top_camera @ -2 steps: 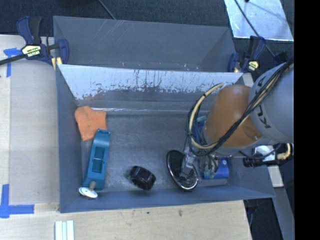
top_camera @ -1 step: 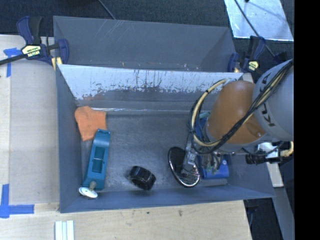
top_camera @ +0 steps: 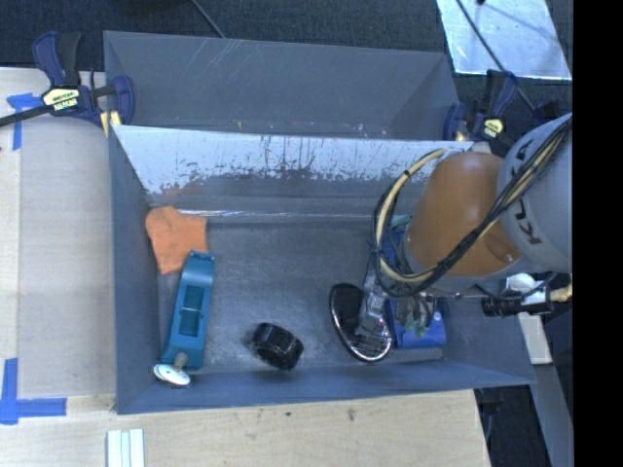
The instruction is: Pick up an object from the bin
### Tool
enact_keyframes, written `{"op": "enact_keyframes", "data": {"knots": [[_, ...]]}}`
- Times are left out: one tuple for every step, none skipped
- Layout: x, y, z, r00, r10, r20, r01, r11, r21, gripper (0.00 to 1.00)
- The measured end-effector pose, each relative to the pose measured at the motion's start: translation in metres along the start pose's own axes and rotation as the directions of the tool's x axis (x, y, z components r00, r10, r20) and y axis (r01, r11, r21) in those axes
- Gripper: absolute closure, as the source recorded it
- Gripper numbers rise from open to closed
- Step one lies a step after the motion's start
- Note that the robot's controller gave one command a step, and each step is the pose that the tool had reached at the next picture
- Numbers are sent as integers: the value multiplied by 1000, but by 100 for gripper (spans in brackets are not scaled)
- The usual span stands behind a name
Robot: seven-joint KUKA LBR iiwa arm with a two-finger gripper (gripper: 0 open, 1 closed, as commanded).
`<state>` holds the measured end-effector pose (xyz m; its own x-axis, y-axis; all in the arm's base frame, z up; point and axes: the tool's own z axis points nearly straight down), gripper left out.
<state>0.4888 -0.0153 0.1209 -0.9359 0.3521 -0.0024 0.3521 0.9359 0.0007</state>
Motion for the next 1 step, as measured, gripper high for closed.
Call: {"op": "enact_keyframes", "data": {"knots": [[0,0,-9,1000,0,0,0,1000,0,100]]}}
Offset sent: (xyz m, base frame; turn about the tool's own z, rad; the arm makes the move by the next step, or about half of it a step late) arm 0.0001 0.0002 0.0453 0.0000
